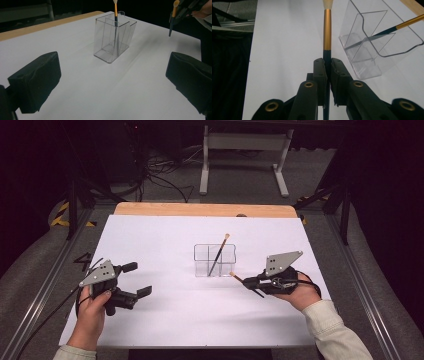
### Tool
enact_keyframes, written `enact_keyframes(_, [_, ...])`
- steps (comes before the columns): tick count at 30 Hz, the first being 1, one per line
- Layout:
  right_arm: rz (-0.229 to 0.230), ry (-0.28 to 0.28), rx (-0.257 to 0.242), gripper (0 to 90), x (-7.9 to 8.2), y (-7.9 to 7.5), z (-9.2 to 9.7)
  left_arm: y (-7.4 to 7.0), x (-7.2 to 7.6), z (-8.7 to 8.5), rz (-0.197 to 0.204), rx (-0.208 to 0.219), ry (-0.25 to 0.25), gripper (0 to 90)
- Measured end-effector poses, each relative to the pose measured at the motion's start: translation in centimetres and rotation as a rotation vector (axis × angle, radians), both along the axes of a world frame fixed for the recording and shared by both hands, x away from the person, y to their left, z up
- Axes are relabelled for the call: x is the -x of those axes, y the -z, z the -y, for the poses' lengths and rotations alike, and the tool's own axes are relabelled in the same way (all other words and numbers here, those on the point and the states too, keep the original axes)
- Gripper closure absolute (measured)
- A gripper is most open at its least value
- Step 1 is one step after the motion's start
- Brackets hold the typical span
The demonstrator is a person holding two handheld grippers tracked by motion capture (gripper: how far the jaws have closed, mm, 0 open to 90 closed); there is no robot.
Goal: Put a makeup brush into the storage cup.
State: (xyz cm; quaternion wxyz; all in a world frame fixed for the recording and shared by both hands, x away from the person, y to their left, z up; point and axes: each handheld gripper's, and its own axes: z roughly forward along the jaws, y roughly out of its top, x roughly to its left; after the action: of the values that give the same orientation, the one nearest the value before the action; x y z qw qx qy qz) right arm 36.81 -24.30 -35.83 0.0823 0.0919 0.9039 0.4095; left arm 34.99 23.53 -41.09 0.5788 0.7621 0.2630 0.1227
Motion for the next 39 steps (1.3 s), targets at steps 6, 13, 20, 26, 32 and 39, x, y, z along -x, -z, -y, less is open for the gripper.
enact_keyframes(6, [0.010, 0.018, -0.066, 83.6, 0.0, -0.3, 0.1, 0.0, 0.0, 0.0, 0.001, -0.003, -0.003, 0.8])
enact_keyframes(13, [0.032, 0.057, -0.179, 83.6, 0.3, -1.1, 0.5, 0.0, 0.0, 0.0, 0.008, -0.003, 0.003, 0.6])
enact_keyframes(20, [0.072, 0.087, -0.261, 83.6, 0.6, -1.4, 0.5, 0.0, 0.0, 0.0, 0.027, 0.000, -0.009, 0.5])
enact_keyframes(26, [0.107, 0.104, -0.306, 83.6, 0.9, -1.7, 0.4, 0.1, -0.1, 0.0, 0.057, -0.001, -0.017, 0.6])
enact_keyframes(32, [0.151, 0.127, -0.342, 83.6, 1.0, -1.8, 0.2, 0.1, 0.0, 0.0, 0.042, 0.003, -0.014, 0.6])
enact_keyframes(39, [0.184, 0.160, -0.416, 83.6, 1.1, -1.5, 0.2, 0.2, 0.0, 0.0, 0.037, 0.004, -0.013, 0.6])
